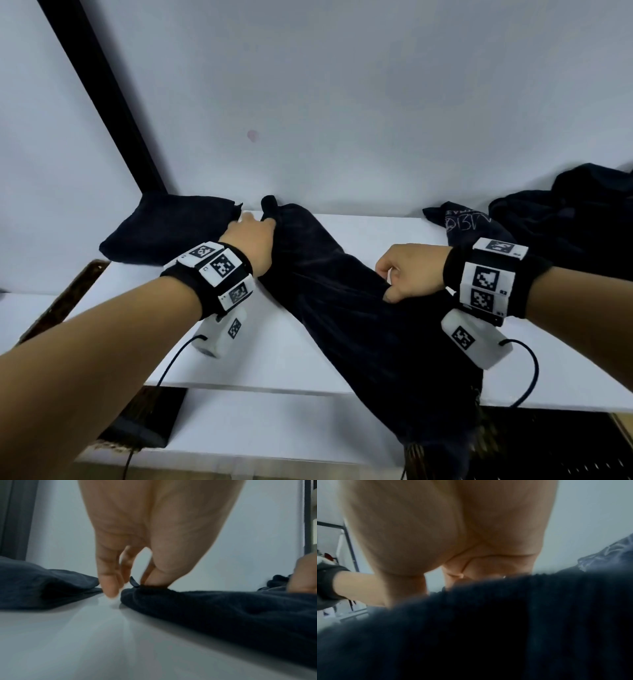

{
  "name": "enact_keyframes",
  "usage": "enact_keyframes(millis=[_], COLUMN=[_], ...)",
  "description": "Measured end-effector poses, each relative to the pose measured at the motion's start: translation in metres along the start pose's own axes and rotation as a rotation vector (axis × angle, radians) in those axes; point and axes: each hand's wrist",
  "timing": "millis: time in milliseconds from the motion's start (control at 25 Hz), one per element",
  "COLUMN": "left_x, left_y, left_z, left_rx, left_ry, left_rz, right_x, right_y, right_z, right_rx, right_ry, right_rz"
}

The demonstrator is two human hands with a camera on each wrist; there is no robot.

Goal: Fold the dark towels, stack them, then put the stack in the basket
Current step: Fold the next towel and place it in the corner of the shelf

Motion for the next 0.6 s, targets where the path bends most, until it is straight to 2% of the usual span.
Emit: enact_keyframes(millis=[80, 160, 200, 280, 320, 360, 480, 600], left_x=[0.003, 0.009, 0.011, 0.009, 0.005, -0.001, -0.006, -0.003], left_y=[0.000, -0.002, -0.003, -0.008, -0.009, -0.011, -0.013, -0.008], left_z=[0.004, 0.009, 0.010, 0.004, -0.001, -0.006, -0.015, -0.006], left_rx=[-0.098, -0.357, -0.553, -1.028, -1.221, -1.359, -1.447, -1.389], left_ry=[-0.069, -0.050, -0.055, -0.084, -0.100, -0.103, -0.057, -0.030], left_rz=[-0.013, -0.077, -0.115, -0.115, -0.081, -0.035, 0.035, 0.040], right_x=[-0.007, -0.006, -0.002, 0.011, 0.017, 0.022, 0.034, 0.041], right_y=[-0.001, -0.002, -0.003, -0.005, -0.004, -0.004, -0.002, 0.000], right_z=[0.009, 0.018, 0.019, 0.017, 0.017, 0.019, 0.029, 0.039], right_rx=[0.216, 0.532, 0.634, 0.718, 0.774, 0.878, 1.157, 1.115], right_ry=[-0.123, -0.189, -0.151, 0.038, 0.121, 0.166, 0.194, 0.203], right_rz=[0.079, 0.128, 0.063, -0.139, -0.177, -0.156, 0.060, 0.187])
Point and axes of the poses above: each hand's wrist, its own x-axis towards the middle knuckle, its own y-axis out of the palm, z = x × y, and after that the axes turned 9 degrees about -x, right-handed
